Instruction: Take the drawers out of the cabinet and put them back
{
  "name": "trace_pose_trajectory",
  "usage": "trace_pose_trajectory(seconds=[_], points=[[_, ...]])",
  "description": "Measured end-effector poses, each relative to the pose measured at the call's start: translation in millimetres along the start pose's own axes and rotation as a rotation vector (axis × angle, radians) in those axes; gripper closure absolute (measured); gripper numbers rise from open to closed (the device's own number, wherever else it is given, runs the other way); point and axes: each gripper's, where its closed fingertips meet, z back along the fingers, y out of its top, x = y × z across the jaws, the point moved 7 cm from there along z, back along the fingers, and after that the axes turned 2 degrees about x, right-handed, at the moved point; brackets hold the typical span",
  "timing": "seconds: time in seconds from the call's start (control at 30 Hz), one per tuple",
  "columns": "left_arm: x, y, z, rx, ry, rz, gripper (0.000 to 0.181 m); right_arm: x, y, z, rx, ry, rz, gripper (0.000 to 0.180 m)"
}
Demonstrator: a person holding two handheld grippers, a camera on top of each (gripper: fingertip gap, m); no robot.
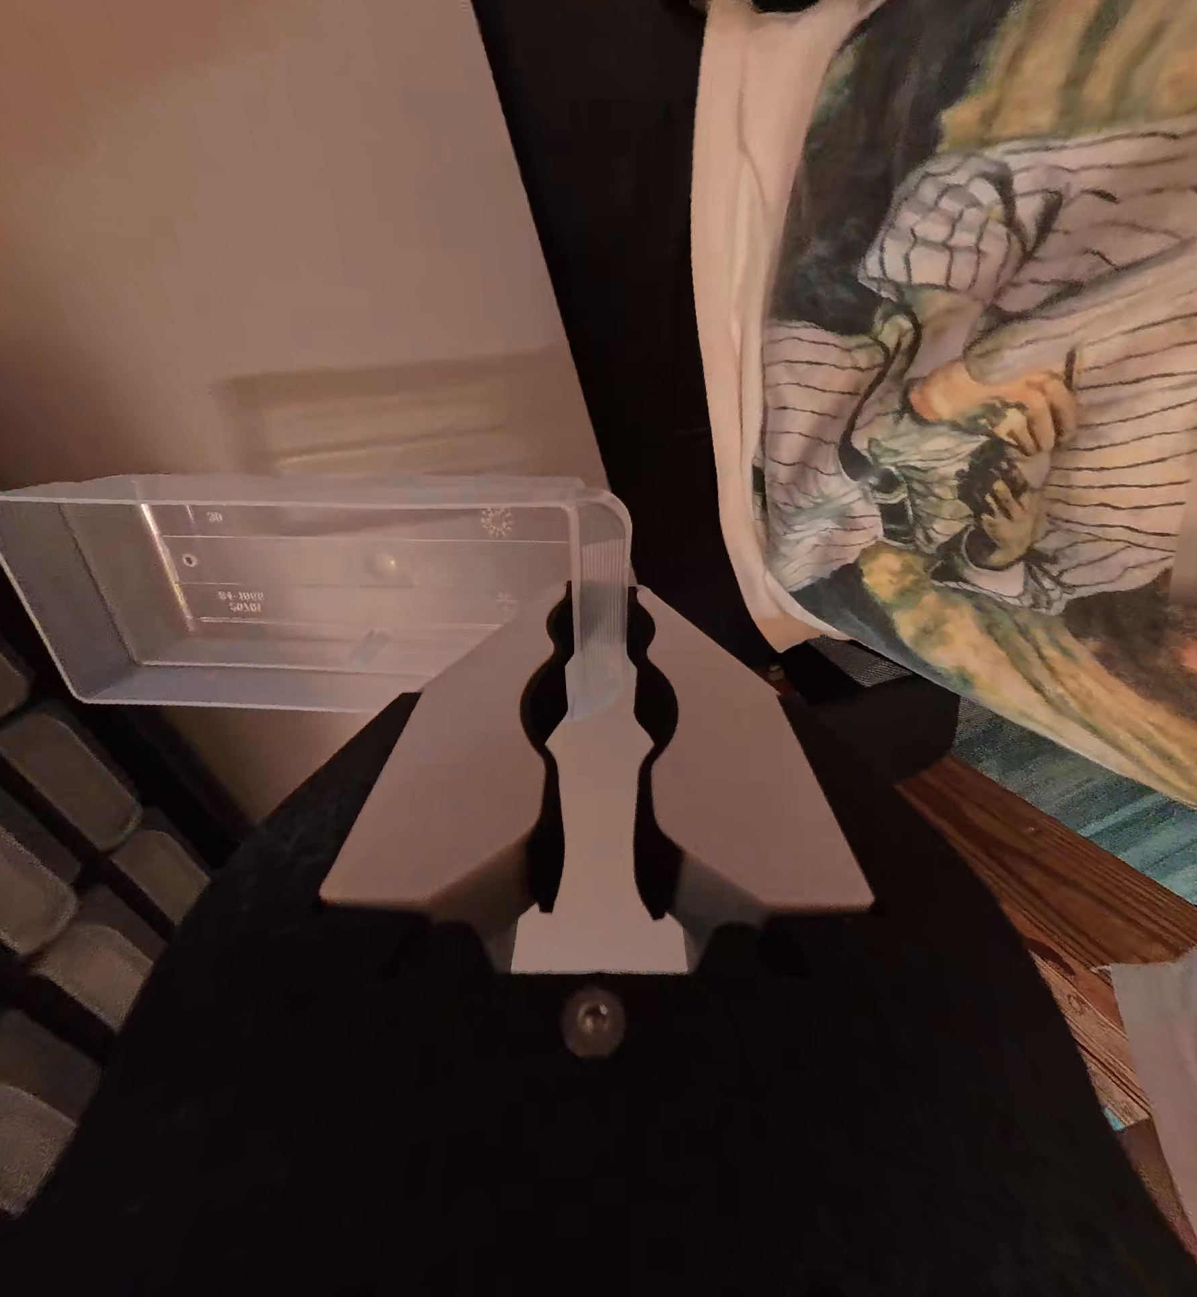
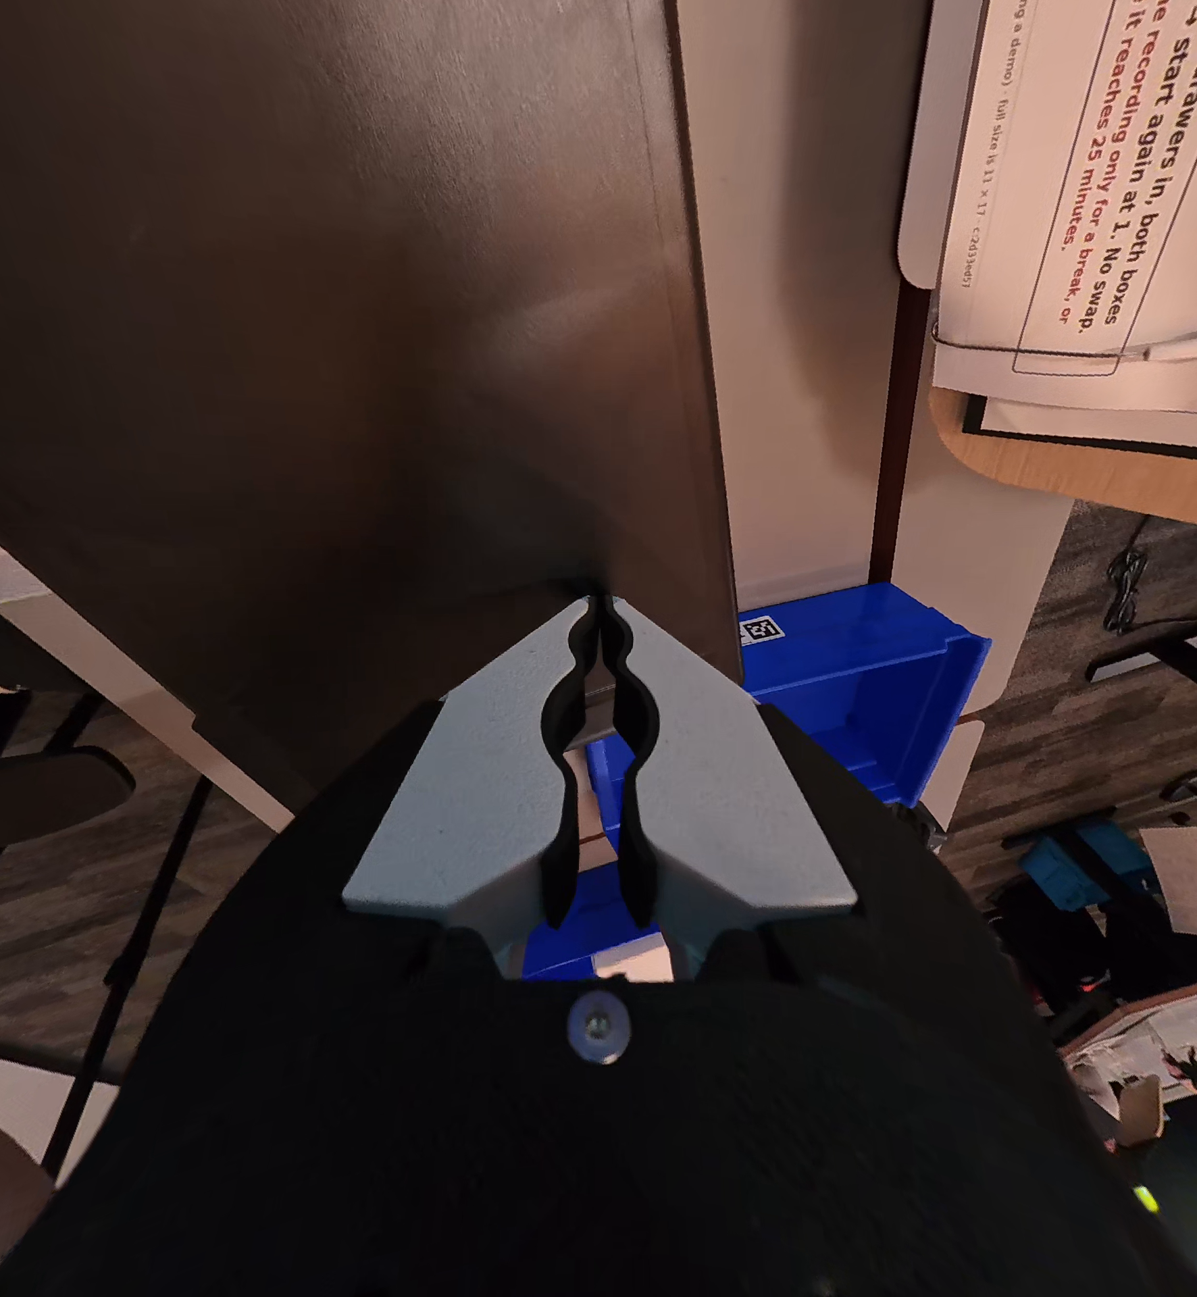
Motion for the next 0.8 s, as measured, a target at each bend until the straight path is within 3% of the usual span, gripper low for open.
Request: trace_pose_trajectory(seconds=[0.3, 0.8], points=[[-46, 12, 12, -0.001, 0.037, 0.11, 0.17, 2, -2, 0, 0.036, 0.037, 0.003, 0.18], [-72, 15, 23, 0.008, -0.005, 0.255, 0.17, 3, -3, 0, 0.047, 0.042, 0.021, 0.18]])
